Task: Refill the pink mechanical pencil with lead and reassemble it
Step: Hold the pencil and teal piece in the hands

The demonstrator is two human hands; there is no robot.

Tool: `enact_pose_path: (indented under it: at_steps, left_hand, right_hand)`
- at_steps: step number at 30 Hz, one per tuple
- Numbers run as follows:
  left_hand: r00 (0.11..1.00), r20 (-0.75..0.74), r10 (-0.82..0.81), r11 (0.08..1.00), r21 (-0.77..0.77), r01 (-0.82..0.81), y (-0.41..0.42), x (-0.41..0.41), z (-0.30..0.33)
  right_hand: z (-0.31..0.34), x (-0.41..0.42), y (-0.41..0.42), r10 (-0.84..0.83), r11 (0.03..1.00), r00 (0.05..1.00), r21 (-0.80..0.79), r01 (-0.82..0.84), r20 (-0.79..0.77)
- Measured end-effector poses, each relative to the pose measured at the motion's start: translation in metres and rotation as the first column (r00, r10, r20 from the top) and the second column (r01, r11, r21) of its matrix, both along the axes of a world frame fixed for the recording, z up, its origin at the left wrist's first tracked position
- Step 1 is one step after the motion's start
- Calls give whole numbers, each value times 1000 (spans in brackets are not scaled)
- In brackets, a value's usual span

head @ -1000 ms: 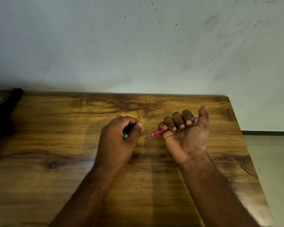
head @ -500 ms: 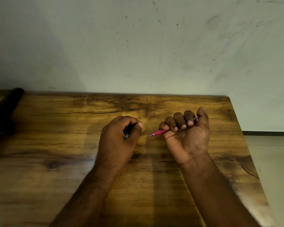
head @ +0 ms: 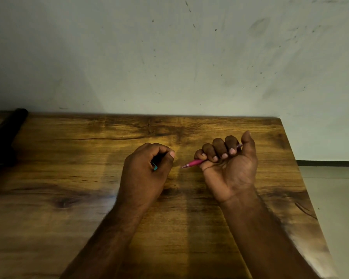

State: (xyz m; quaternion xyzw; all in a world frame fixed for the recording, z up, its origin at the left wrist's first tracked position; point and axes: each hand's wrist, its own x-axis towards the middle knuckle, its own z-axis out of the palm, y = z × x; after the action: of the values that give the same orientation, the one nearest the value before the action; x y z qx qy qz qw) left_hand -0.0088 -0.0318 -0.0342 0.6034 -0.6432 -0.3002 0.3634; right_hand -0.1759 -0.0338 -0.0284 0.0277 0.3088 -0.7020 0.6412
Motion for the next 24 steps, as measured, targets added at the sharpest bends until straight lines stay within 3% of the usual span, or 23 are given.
enact_pose_path:
  at_steps: [24]
  left_hand:
    - [1000,-7,3,1000,12,-3,0,1,0]
  right_hand:
    - [0,-2,-2,10,1000,1000,-25,-11,-26]
